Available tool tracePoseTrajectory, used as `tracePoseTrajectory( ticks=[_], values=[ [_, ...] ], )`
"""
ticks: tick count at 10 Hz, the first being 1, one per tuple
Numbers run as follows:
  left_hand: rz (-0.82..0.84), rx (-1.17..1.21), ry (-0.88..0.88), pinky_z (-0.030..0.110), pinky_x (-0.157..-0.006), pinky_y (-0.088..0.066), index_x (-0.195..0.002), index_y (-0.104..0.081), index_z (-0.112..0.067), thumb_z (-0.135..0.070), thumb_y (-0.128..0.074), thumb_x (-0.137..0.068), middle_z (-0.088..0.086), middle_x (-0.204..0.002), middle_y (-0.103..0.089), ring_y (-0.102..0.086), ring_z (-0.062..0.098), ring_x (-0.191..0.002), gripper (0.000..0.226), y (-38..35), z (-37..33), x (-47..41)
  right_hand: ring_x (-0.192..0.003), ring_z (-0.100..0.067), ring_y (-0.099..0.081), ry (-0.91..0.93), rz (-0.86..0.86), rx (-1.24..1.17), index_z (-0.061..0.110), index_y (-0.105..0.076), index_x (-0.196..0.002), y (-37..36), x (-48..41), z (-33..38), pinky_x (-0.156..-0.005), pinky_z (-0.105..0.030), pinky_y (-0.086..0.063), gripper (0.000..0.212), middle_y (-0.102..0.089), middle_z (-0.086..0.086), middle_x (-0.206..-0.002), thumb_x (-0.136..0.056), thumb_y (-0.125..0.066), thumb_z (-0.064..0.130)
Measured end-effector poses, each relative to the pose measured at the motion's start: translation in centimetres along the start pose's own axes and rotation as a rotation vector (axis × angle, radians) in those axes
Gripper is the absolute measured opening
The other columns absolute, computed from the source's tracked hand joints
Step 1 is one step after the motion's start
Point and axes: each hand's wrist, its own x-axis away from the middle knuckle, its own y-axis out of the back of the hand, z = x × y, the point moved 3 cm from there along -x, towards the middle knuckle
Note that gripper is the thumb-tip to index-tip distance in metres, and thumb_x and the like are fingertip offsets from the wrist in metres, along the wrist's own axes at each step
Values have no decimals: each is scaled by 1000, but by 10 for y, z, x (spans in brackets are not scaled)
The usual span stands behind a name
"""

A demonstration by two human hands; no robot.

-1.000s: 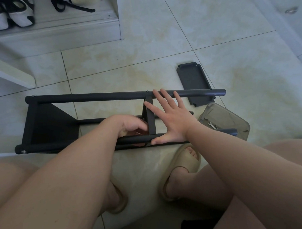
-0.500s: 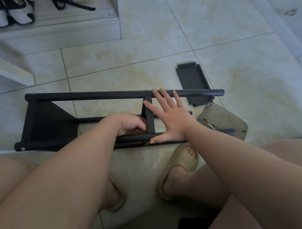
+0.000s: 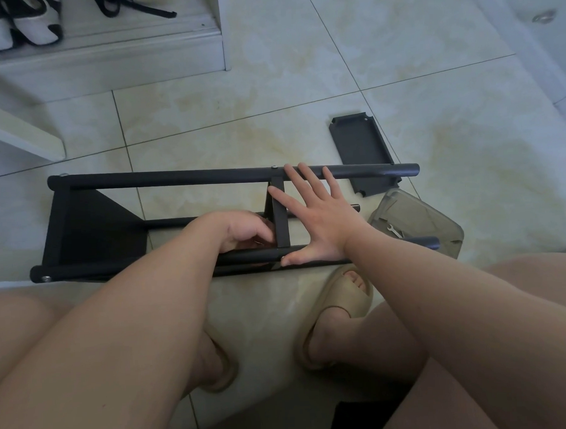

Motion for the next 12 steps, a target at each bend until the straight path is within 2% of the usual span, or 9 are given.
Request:
tracePoseTrajectory(
  ticks=[2, 3, 5, 6, 7, 9, 10, 11, 12],
  values=[
    [-45, -93, 8, 28, -77, -54, -94, -70, -7, -9, -59, -94, 5, -81, -70, -65, 18, -75, 11, 1, -1, -3, -155, -34, 14, -2, -7, 1, 31, -1, -162, -1, 0, 0, -122, -63, 2, 125, 11, -12, -169, -63, -31, 102],
    [-56, -122, -28, 19, -53, -46, -76, -65, -13, -3, -57, -94, -2, -57, -59, -53, 11, -55, 21, -1, -2, -2, -155, -34, 14, -2, -6, 1, 31, 0, -162, -1, 1, -1, -122, -63, 2, 125, 11, -12, -169, -64, -31, 102],
    [-15, -64, -6, 27, -63, -46, -86, -64, -8, 1, -53, -93, 6, -68, -57, -54, 18, -63, 15, -2, -2, 1, -155, -34, 14, -4, -6, 1, 31, -1, -163, -2, 0, 0, -122, -62, 2, 125, 11, -12, -169, -63, -30, 102],
    [-2, -44, 2, 24, -59, -45, -86, -61, -10, 1, -51, -93, 5, -68, -54, -51, 15, -60, 17, -2, -2, 1, -155, -34, 14, -1, -2, 6, 31, -1, -163, -1, 0, 0, -122, -62, 2, 125, 12, -12, -169, -63, -30, 102],
    [-65, -136, 4, 21, -52, -42, -81, -63, -13, -5, -56, -93, -2, -57, -54, -47, 10, -50, 16, -3, -3, 0, -155, -34, 14, -1, -1, 7, 31, 0, -162, -1, 1, 0, -122, -62, 1, 125, 12, -12, -169, -64, -30, 102],
    [-63, -176, 13, 24, -55, -38, -74, -64, -14, -6, -59, -90, 0, -57, -51, -45, 12, -52, 19, -1, 1, -2, -155, -33, 16, 10, -19, -8, 31, 2, -162, -6, 2, 0, -122, -63, 1, 125, 13, -12, -169, -64, -29, 102],
    [-56, -154, 5, 20, -49, -40, -74, -65, -14, -4, -59, -89, -3, -51, -52, -48, 11, -46, 19, 1, -2, -1, -155, -34, 16, 12, -25, -12, 31, 2, -162, -5, -1, -2, -122, -63, 1, 125, 12, -12, -169, -64, -29, 102],
    [-52, -135, 1, 21, -51, -42, -78, -65, -11, -3, -59, -90, -3, -50, -53, -49, 10, -46, 16, 1, -5, 1, -155, -34, 15, 9, -20, -11, 32, 2, -161, -4, -2, -2, -122, -63, 1, 125, 12, -12, -169, -64, -30, 102],
    [-47, -131, 2, 22, -55, -43, -96, -64, -7, -2, -57, -90, -1, -53, -52, -49, 12, -51, 10, 1, -5, 1, -155, -33, 16, 9, -19, -9, 32, 3, -161, -4, -2, -1, -122, -63, 1, 125, 12, -12, -169, -64, -30, 102]
  ],
)
